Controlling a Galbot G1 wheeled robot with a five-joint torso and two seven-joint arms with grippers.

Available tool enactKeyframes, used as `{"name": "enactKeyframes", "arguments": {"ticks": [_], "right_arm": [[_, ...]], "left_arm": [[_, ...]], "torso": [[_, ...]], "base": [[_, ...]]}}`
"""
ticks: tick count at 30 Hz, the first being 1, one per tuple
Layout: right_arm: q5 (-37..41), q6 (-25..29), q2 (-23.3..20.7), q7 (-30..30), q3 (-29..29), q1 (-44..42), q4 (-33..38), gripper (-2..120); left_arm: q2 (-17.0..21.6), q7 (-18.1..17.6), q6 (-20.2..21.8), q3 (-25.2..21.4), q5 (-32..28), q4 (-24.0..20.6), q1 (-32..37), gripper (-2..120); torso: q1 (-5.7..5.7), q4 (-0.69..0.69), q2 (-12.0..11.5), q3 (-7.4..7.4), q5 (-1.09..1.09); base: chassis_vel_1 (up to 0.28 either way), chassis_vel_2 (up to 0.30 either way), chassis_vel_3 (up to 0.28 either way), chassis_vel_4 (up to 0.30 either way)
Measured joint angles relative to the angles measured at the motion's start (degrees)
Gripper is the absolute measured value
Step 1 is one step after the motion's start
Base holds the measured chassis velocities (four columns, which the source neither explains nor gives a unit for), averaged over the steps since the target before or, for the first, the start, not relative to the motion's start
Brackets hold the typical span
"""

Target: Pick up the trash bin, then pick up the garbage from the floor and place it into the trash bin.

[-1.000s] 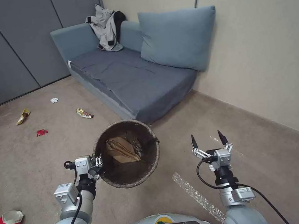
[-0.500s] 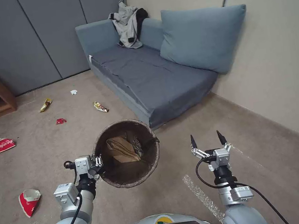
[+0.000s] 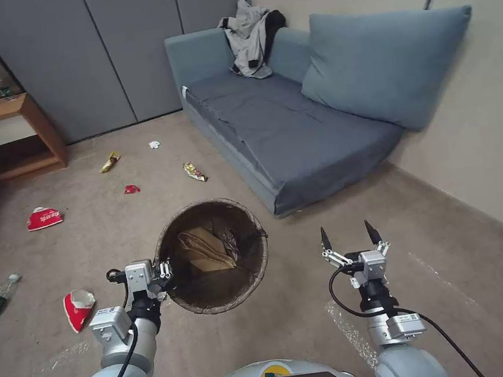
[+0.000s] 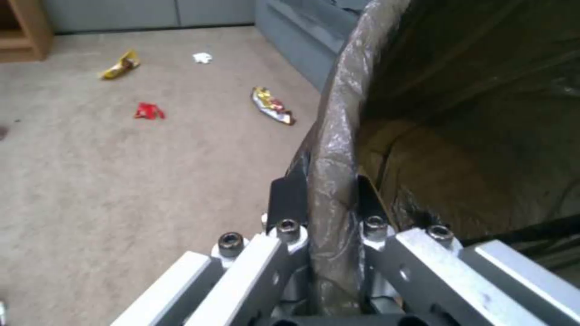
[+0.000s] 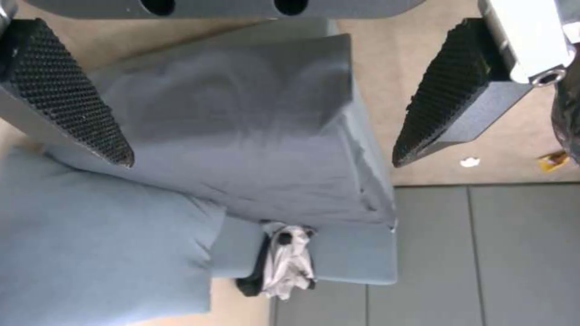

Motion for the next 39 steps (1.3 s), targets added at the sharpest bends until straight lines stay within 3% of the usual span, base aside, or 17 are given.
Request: {"name": "enactKeyframes", "arguments": {"ticks": [25,39], "right_arm": [[0.12,-0.23,0.08,0.26,0.06,0.37,-0.11,100],[1.27,-4.07,-0.23,2.78,-0.27,0.95,1.26,100]], "left_arm": [[-0.03,0.41,-0.93,-0.02,0.16,0.14,-0.10,2],[-0.06,0.30,-1.05,-0.03,0.18,0.30,-0.19,2]], "torso": [[0.00,0.00,0.00,0.00,0.00],[0.00,-0.01,0.00,0.00,0.00]], "base": [[0.057,0.056,0.064,0.061],[0.070,0.063,0.053,0.062]]}}
